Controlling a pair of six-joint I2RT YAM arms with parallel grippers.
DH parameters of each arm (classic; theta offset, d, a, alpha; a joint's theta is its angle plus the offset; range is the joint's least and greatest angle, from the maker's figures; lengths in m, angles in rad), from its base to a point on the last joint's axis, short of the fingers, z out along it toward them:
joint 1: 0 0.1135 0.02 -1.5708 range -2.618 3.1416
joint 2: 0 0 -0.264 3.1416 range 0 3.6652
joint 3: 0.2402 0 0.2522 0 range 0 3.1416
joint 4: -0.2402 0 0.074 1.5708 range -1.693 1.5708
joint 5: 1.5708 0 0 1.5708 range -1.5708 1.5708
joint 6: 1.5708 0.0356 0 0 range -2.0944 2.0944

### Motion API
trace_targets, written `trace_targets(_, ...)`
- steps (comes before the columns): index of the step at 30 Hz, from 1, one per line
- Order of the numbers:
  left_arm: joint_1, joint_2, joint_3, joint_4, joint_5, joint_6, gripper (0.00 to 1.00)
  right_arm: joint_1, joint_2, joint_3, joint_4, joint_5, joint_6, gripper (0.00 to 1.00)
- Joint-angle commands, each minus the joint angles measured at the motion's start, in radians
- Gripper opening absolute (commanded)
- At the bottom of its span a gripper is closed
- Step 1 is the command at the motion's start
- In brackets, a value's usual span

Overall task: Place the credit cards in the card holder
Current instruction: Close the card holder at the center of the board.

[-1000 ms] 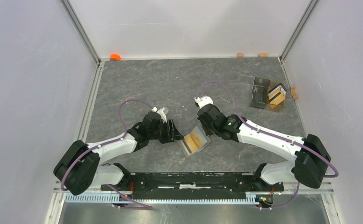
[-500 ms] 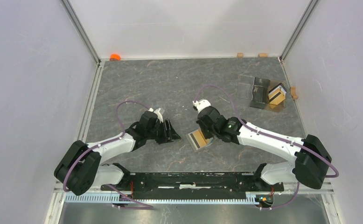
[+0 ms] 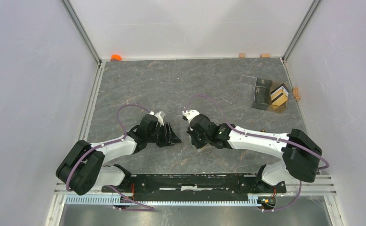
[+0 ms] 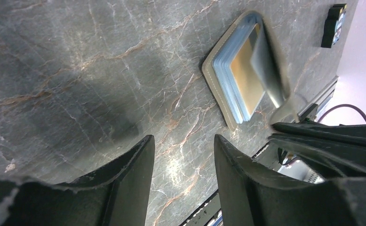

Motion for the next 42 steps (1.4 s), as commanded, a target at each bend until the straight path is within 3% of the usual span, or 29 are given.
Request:
trace_targets(1, 0.005, -0.008, 0.010, 0.070, 0.029, -0.012, 0.57, 0.014, 0.046, -0.014, 0.096, -0.104, 0.015, 0.04)
trace_targets(8, 0.005, 0.022, 0.073, 0.050, 0.041, 0.002, 0.63, 0.021, 0.040, -0.035, 0.211, -0.217, -0.036, 0.26)
trace_targets(11, 0.003, 0.022, 0.104, 0.027, 0.030, 0.003, 0.64, 0.022, -0.020, -0.039, 0.253, -0.221, -0.078, 0.46)
trace_targets(14, 0.000, 0.000, 0.111, 0.019, 0.000, -0.009, 0.66, 0.018, -0.077, 0.002, 0.217, -0.204, -0.146, 0.63)
trace_targets(19, -0.013, -0.028, 0.119, -0.019, -0.037, -0.025, 0.68, -0.043, -0.168, 0.027, 0.144, -0.150, -0.194, 0.80)
trace_targets(25, -0.021, -0.070, 0.148, -0.099, -0.078, -0.008, 0.69, -0.270, -0.249, -0.037, 0.119, -0.241, -0.219, 0.84)
trace_targets(33, -0.020, -0.093, 0.231, -0.196, -0.112, 0.038, 0.70, -0.543, -0.214, -0.117, 0.088, -0.360, -0.282, 0.84)
trace_targets(42, -0.049, 0.036, 0.350, -0.206, -0.107, 0.069, 0.71, -0.590, -0.105, -0.206, 0.239, -0.653, -0.221, 0.73)
